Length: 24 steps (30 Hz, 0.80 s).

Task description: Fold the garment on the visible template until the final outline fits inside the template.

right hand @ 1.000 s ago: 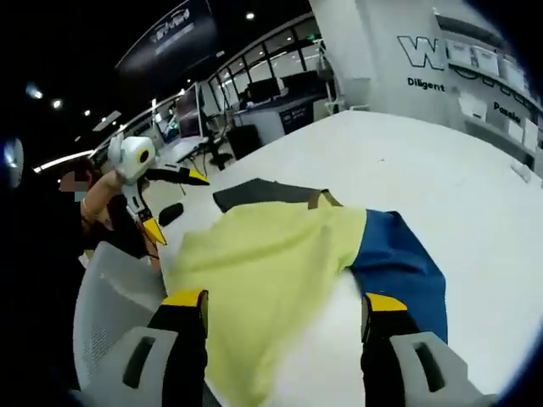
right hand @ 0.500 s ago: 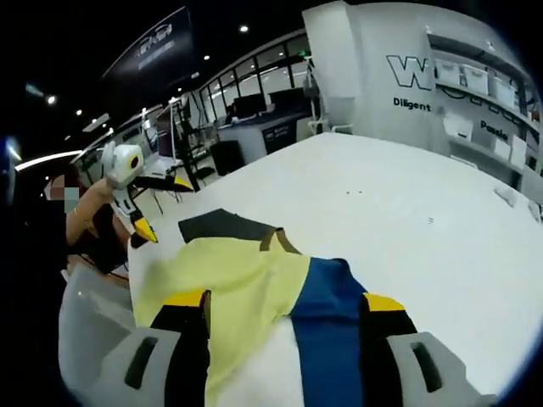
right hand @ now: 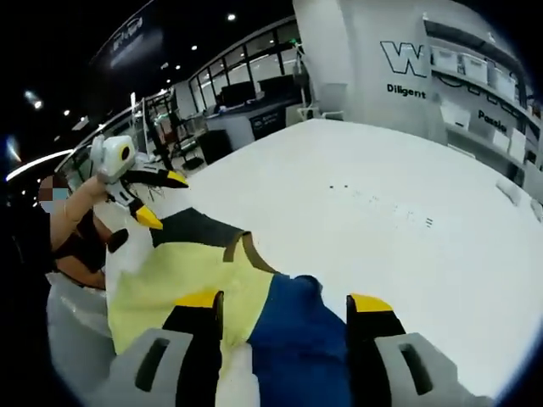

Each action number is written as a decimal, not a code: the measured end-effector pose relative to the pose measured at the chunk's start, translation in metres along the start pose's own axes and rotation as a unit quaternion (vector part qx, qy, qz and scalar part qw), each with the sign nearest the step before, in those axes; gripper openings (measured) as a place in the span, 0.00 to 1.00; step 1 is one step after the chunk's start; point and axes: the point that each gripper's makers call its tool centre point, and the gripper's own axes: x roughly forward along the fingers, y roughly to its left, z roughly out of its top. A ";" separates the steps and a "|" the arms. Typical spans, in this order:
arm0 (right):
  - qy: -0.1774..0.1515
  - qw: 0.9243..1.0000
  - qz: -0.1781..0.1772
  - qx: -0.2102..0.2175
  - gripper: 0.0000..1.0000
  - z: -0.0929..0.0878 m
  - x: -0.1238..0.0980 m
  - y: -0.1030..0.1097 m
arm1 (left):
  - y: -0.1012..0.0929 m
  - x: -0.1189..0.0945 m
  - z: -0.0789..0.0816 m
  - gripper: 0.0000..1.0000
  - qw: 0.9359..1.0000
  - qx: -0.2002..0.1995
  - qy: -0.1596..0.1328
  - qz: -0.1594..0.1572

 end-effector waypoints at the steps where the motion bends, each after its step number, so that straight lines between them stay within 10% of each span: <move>1: 0.001 1.000 -0.001 -0.002 0.52 0.002 0.006 -0.004 | 0.003 0.008 -0.002 0.64 1.000 -0.001 0.004 0.001; 10: 0.024 1.000 0.000 -0.011 0.48 0.006 0.052 -0.028 | 0.020 0.048 -0.022 0.54 0.998 -0.054 0.024 0.000; 24: 0.090 0.996 0.017 0.024 0.39 -0.030 0.080 -0.038 | 0.024 0.074 -0.049 0.47 0.995 0.012 0.094 -0.030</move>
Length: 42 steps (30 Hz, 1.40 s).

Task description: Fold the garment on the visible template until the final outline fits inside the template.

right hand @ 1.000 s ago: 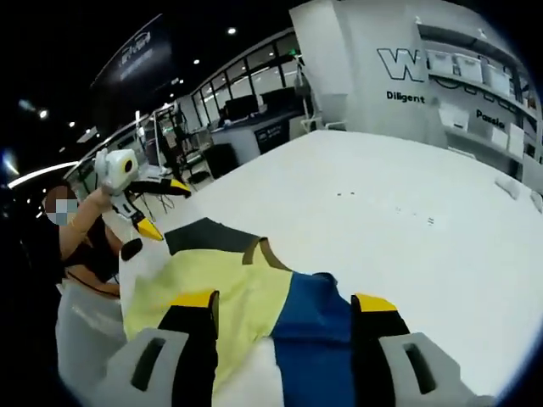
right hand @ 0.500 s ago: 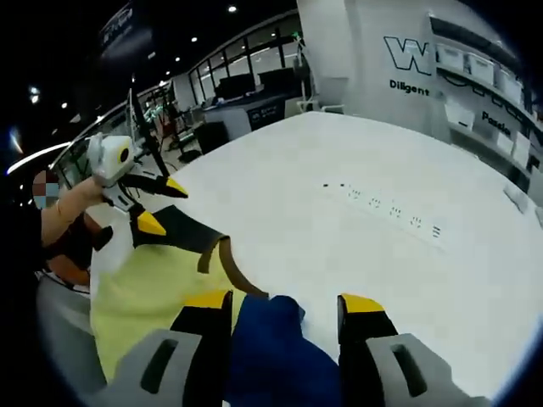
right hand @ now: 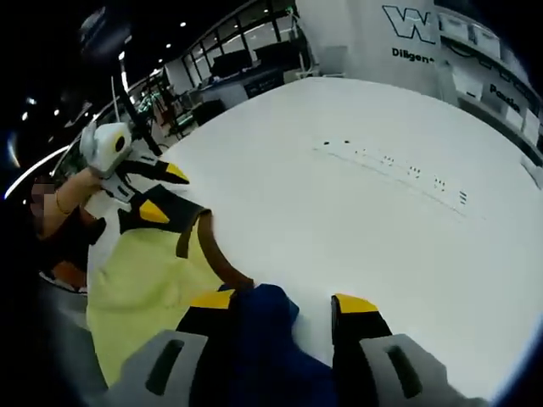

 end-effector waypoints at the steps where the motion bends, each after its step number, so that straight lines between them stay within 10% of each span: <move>1: 0.000 1.000 -0.002 0.000 0.37 0.000 0.000 0.000 | -0.003 0.000 -0.004 0.44 1.000 0.009 0.015 -0.010; 11: 0.037 0.998 -0.027 -0.041 0.00 -0.022 0.000 -0.012 | -0.003 0.003 -0.002 0.26 0.999 0.018 0.028 0.008; 13: 0.046 0.997 -0.028 -0.050 0.00 -0.028 -0.003 -0.010 | -0.003 0.004 -0.002 0.07 0.999 0.004 0.027 0.023; 22: 0.027 0.997 -0.024 -0.073 0.00 -0.021 -0.023 0.000 | -0.001 -0.003 -0.002 0.05 0.998 0.022 0.025 0.052; 33: -0.021 0.996 -0.060 -0.058 0.00 0.018 -0.040 -0.020 | 0.053 -0.043 0.053 0.05 0.987 0.011 -0.089 0.130; 42: -0.014 0.993 -0.118 -0.020 0.00 0.012 0.001 -0.049 | 0.078 -0.003 0.037 0.05 0.989 0.024 -0.035 0.139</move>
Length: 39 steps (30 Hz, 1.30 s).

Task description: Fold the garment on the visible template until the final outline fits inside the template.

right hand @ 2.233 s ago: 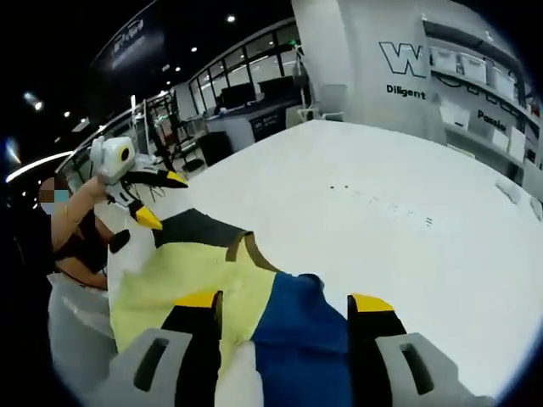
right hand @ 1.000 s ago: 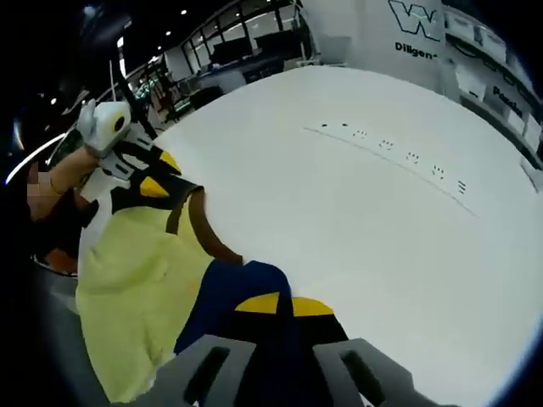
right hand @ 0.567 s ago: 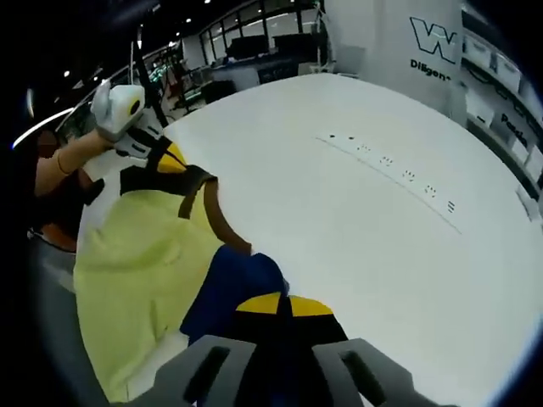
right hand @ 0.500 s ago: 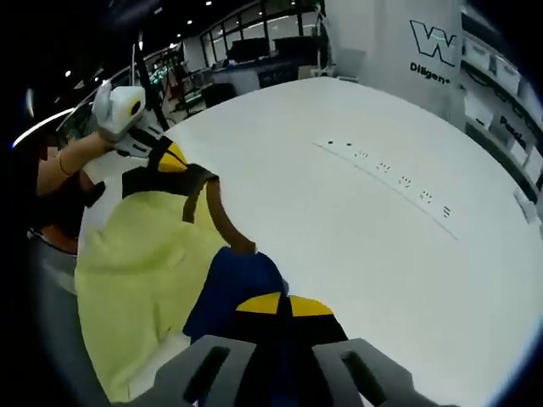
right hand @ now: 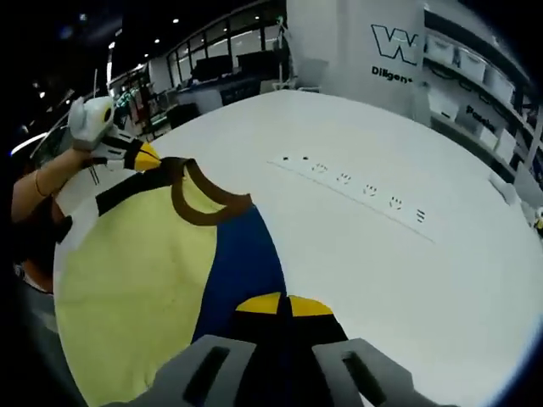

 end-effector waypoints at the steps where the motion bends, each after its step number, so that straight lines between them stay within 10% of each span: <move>1: -0.004 1.000 -0.008 -0.017 0.00 0.003 0.003 -0.002 | 0.001 0.004 0.000 0.05 1.000 0.013 0.003 0.007; 15: -0.010 0.998 -0.045 0.031 0.00 0.004 0.020 -0.011 | 0.009 0.022 -0.003 0.06 0.999 0.000 0.017 0.033; 18: -0.032 0.997 -0.045 0.060 0.01 0.005 0.018 -0.012 | 0.008 0.016 0.002 0.20 0.999 -0.038 0.006 0.032; 25: -0.073 0.989 -0.049 0.119 0.44 0.015 -0.004 -0.015 | 0.008 -0.011 0.014 0.52 0.998 -0.052 -0.012 0.031; 39: -0.114 0.979 -0.026 0.164 0.85 0.019 -0.065 0.014 | -0.015 -0.070 0.019 0.81 0.993 -0.113 -0.044 0.005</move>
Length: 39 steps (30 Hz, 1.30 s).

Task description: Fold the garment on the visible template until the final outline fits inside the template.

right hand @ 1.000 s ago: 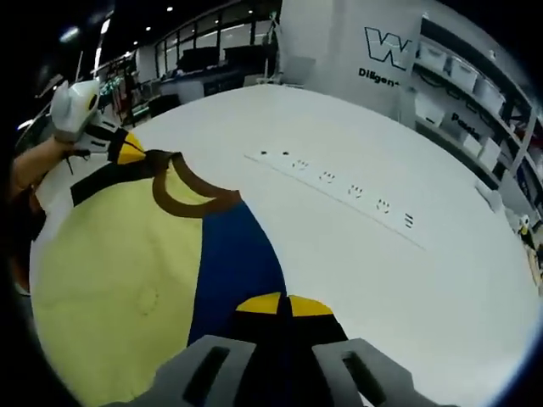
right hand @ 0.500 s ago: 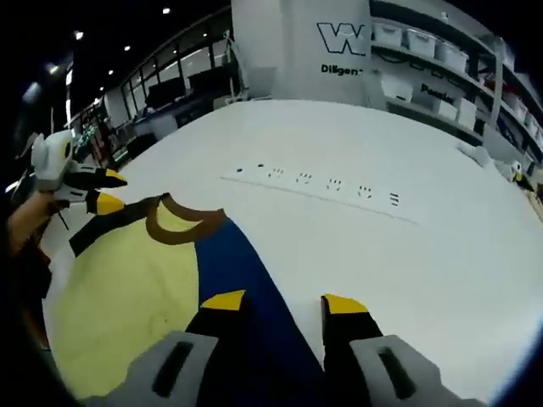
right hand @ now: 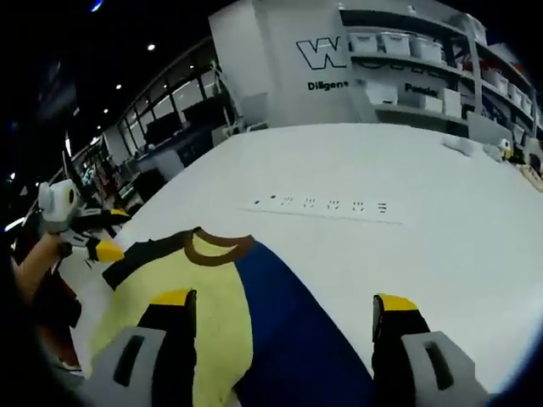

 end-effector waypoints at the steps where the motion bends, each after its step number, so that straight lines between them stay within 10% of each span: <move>1: 0.002 1.000 -0.001 0.000 0.86 -0.001 -0.004 0.002 | 0.000 -0.004 0.001 0.83 1.000 0.000 0.000 0.001; 7: -0.002 1.000 -0.001 -0.003 0.98 -0.006 -0.034 0.010 | -0.011 -0.036 0.005 0.99 1.000 -0.002 -0.024 0.003; 21: 0.017 0.998 -0.015 -0.062 0.99 -0.030 -0.093 0.011 | -0.033 -0.095 -0.005 0.99 0.999 0.009 -0.039 -0.009; 39: 0.062 0.994 -0.095 0.000 0.93 -0.116 -0.145 -0.039 | -0.050 -0.142 -0.029 0.99 0.999 0.030 -0.043 -0.011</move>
